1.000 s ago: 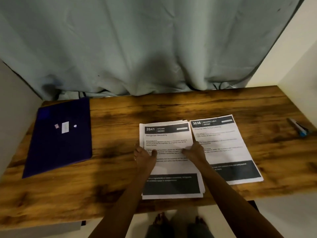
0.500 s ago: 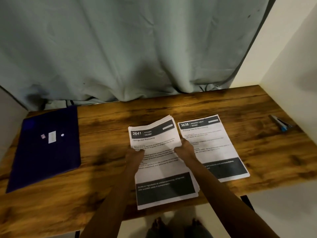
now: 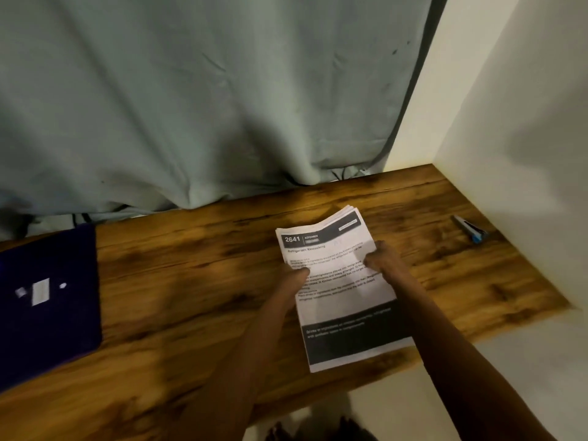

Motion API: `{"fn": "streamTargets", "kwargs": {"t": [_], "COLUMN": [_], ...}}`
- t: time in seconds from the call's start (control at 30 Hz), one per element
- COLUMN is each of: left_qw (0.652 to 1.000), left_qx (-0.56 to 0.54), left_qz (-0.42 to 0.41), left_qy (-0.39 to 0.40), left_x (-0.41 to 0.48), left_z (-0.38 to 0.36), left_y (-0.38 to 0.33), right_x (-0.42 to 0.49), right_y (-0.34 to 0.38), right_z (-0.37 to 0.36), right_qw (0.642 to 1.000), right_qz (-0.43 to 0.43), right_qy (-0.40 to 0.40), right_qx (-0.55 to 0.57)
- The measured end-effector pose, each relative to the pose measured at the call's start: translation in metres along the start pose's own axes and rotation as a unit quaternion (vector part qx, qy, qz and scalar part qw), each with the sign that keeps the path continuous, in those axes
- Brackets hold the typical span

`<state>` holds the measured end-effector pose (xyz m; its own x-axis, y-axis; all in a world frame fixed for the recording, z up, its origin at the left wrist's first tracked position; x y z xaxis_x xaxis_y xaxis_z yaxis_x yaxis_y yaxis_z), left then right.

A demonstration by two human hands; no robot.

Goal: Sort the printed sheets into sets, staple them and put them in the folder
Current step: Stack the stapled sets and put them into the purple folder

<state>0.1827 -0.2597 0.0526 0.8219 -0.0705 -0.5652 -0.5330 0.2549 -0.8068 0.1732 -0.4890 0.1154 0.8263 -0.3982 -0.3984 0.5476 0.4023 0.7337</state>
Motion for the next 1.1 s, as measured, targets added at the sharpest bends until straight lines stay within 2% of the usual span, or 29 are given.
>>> {"fn": "streamTargets", "kwargs": {"t": [0.2,0.3,0.4,0.47,0.6,0.7,0.83,1.0,1.1], "left_qw": [0.998,0.992,0.985,0.984,0.989,0.988,0.986,0.984,0.981], "left_qx": [0.064,0.104,0.104,0.084,0.033,0.039,0.063,0.018,0.025], "left_qz": [0.002,0.037,0.064,0.069,0.071,0.076,0.095,0.124,0.085], "left_qy": [-0.001,-0.065,-0.122,-0.140,-0.122,-0.126,-0.119,-0.124,-0.171], "left_x": [0.015,0.043,0.064,0.040,0.032,0.041,0.058,0.052,0.042], "left_z": [-0.042,-0.036,-0.025,-0.017,-0.022,-0.019,-0.009,0.018,0.048], "left_y": [0.001,0.031,0.056,0.041,0.030,0.032,0.044,0.051,0.032], "right_x": [0.017,0.029,0.036,0.033,0.028,0.033,0.040,0.026,0.019], "right_y": [-0.026,-0.050,-0.066,-0.071,-0.060,-0.060,-0.067,-0.046,-0.022], "right_z": [0.006,0.007,0.011,0.009,-0.002,-0.014,-0.034,-0.051,-0.061], "right_qw": [1.000,0.997,0.989,0.994,0.999,1.000,0.998,0.994,0.985], "right_qz": [0.008,-0.003,0.032,0.032,0.040,0.005,-0.038,-0.016,0.010], "right_qy": [0.002,0.004,-0.021,-0.027,-0.014,-0.001,0.032,0.019,0.013], "right_qx": [-0.027,-0.072,-0.140,-0.106,-0.034,0.025,0.033,0.109,0.174]}}
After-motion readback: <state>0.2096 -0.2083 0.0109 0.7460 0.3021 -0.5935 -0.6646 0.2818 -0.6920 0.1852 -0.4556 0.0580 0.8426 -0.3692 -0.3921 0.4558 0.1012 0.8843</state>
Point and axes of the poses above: each hand's wrist, its own x-axis towards the middle knuckle, its own z-axis out of the back of the hand, y = z × x, the point moved 10 cm from there along x, towards the middle knuckle, and after that the axes turned 8 degrees about x, right-handed, at the moved point
